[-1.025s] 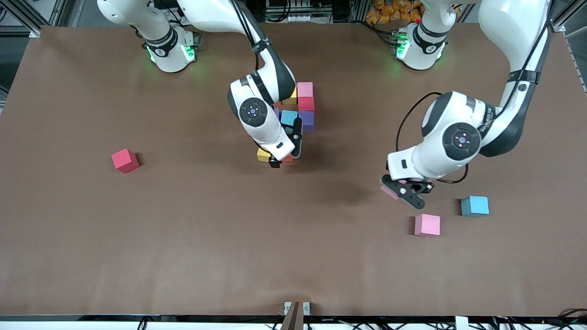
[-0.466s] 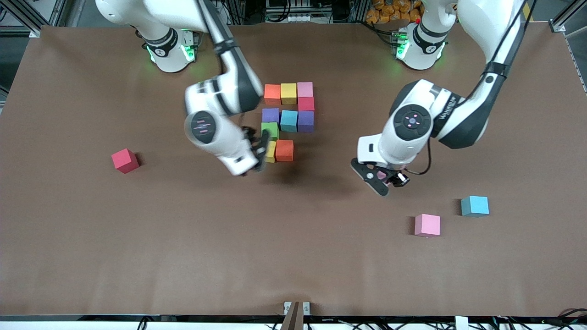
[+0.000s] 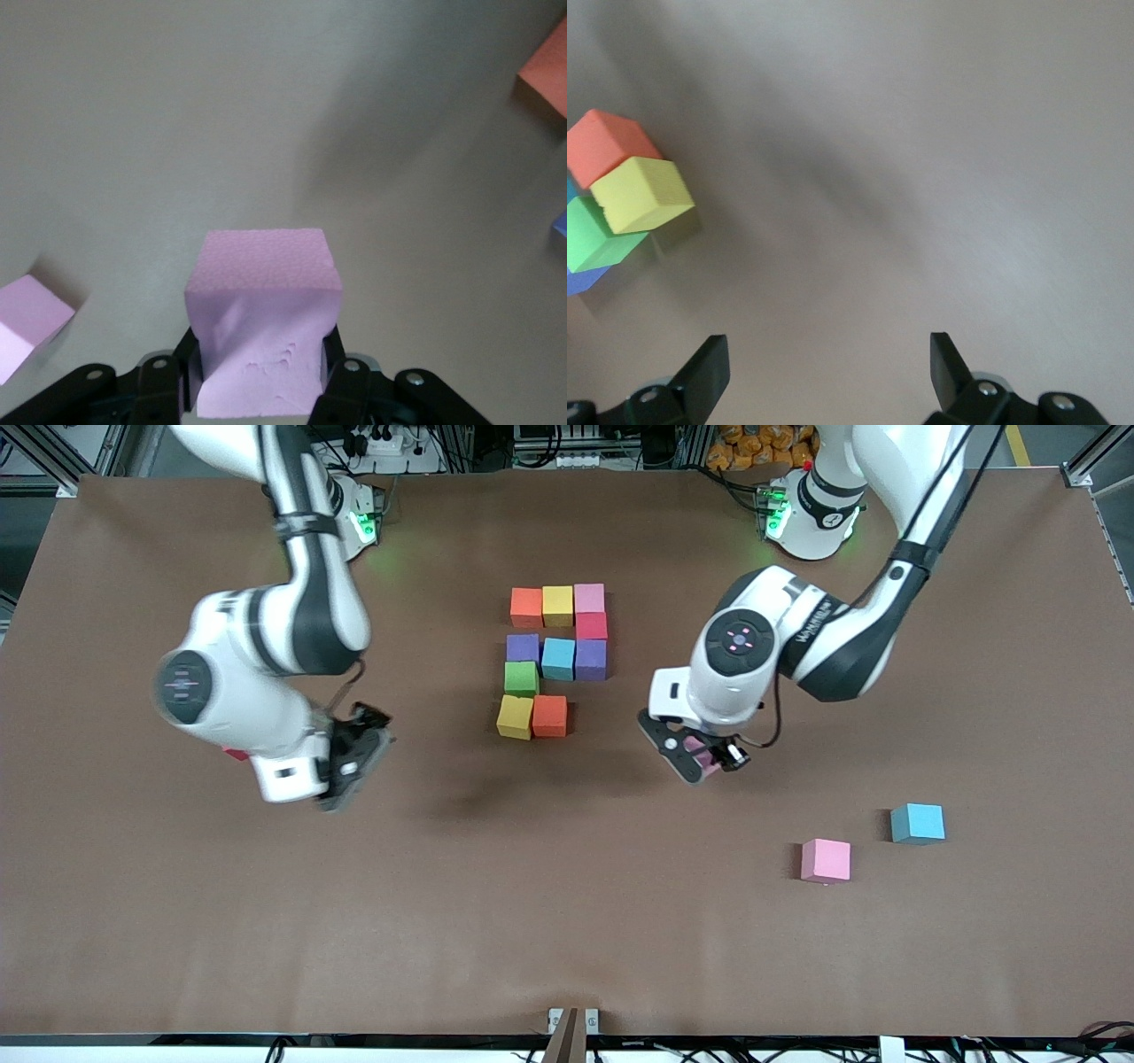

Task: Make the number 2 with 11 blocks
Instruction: 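Carry the pink cube beside orange while the right gripper returns to rest, then lower the pink cube beside the orange cube with the left gripper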

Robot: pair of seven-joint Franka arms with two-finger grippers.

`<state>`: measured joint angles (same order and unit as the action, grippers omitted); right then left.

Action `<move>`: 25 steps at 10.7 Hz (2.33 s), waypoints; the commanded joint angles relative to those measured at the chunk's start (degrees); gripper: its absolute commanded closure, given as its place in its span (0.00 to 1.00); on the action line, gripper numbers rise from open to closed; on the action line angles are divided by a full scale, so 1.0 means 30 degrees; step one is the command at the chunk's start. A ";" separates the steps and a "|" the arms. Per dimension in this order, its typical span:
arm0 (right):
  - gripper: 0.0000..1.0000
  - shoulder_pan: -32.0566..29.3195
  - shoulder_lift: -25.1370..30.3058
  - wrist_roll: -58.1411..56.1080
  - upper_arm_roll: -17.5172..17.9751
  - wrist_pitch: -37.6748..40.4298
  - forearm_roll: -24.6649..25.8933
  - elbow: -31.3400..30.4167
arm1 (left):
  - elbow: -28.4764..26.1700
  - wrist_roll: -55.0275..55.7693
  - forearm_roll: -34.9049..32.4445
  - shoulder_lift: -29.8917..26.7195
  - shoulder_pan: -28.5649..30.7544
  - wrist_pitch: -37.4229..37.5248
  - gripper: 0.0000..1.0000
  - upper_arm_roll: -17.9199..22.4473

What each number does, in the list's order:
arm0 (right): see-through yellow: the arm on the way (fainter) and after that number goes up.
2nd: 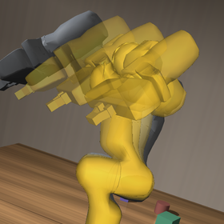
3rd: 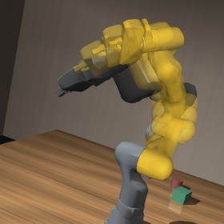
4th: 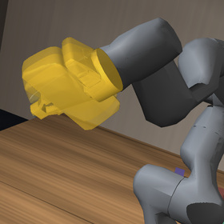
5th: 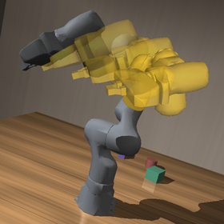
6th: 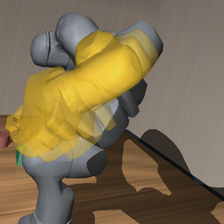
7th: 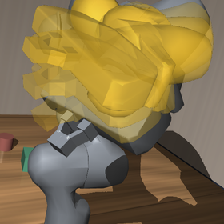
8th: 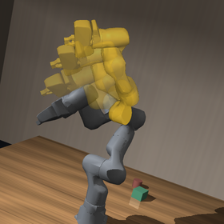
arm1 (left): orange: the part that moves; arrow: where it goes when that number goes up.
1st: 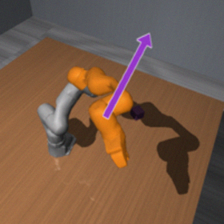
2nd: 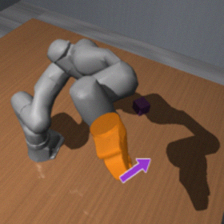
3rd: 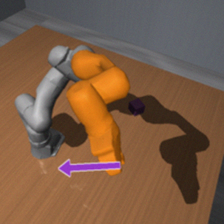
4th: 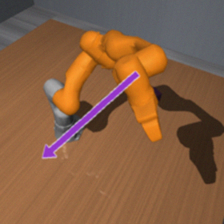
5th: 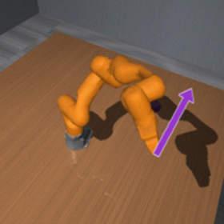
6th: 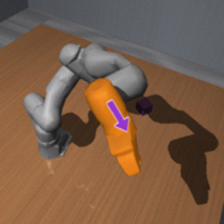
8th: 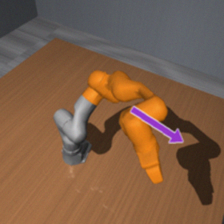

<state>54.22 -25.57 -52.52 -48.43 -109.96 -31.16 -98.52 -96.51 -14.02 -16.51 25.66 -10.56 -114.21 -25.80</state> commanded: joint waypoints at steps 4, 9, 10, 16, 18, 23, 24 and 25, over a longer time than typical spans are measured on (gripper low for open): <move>0.00 -0.6281 0.2860 0.5946 0.3209 0.2578 0.3959 0.0906 | 0.0030 -0.0071 -0.0415 0.0498 -0.1896 0.0220 0.64 0.0045; 0.00 -1.3112 0.7079 1.3545 1.1736 0.5648 0.8390 0.1111 | 0.0029 -0.0071 -0.0444 0.1550 -0.3067 -0.1387 0.64 -0.0102; 0.00 -1.4426 0.7870 1.3813 1.3315 0.6556 0.8918 0.1141 | 0.0059 -0.0071 -0.0502 0.1902 -0.3419 -0.1913 0.63 -0.0102; 0.00 -1.7398 0.8406 1.8971 1.5881 1.1138 1.2315 0.5386 | 0.0117 -0.0627 -0.1058 0.3339 -0.4302 -0.4027 0.63 -0.0073; 0.00 -1.7515 0.8142 1.8013 1.5006 1.0494 1.2324 0.5535 | 0.0118 -0.0891 -0.1903 0.3721 -0.4448 -0.4784 0.63 -0.0073; 0.00 -1.7838 0.7995 1.7009 1.3975 1.0403 0.9509 0.5330 | 0.0001 -0.4195 -0.2524 0.3985 -0.5210 -0.4761 0.64 0.0015; 0.00 -1.7809 0.7995 1.7009 1.3975 1.0403 0.9480 0.5330 | -0.0028 -0.4289 -0.2524 0.3985 -0.5268 -0.4760 0.65 0.0015; 0.00 -1.7809 0.8024 1.7009 1.3975 1.0519 0.9480 0.5360 | -0.0029 -0.4348 -0.2524 0.4015 -0.5356 -0.4760 0.64 0.0015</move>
<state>1.85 -0.97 -0.75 -7.13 -79.30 -1.59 -83.78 -96.82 -25.84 -22.81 37.54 -26.40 -128.25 -25.79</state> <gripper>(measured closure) 0.000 0.467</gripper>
